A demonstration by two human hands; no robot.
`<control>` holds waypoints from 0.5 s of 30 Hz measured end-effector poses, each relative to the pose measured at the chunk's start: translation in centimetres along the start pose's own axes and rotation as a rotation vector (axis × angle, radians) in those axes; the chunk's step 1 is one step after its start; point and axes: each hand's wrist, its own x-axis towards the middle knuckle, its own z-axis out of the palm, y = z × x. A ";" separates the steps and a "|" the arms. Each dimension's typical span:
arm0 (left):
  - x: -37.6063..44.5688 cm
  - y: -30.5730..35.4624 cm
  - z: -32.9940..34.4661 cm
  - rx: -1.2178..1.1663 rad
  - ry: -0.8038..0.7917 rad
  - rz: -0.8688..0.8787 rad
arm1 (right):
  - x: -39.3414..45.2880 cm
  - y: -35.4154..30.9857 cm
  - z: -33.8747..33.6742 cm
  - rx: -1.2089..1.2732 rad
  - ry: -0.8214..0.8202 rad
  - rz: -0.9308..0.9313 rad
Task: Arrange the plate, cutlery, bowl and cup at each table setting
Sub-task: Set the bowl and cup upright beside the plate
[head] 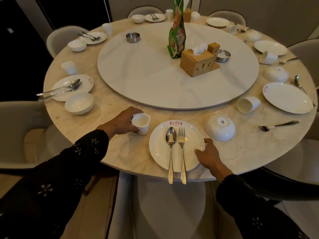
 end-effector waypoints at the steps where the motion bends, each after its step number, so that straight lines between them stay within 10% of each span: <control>1: 0.2 0.1 0.0 0.017 -0.005 0.003 | 0.0 0.0 0.0 0.000 -0.001 0.001; 15: -0.6 1.6 0.8 0.011 -0.006 -0.048 | 0.1 0.0 0.0 0.022 -0.011 -0.005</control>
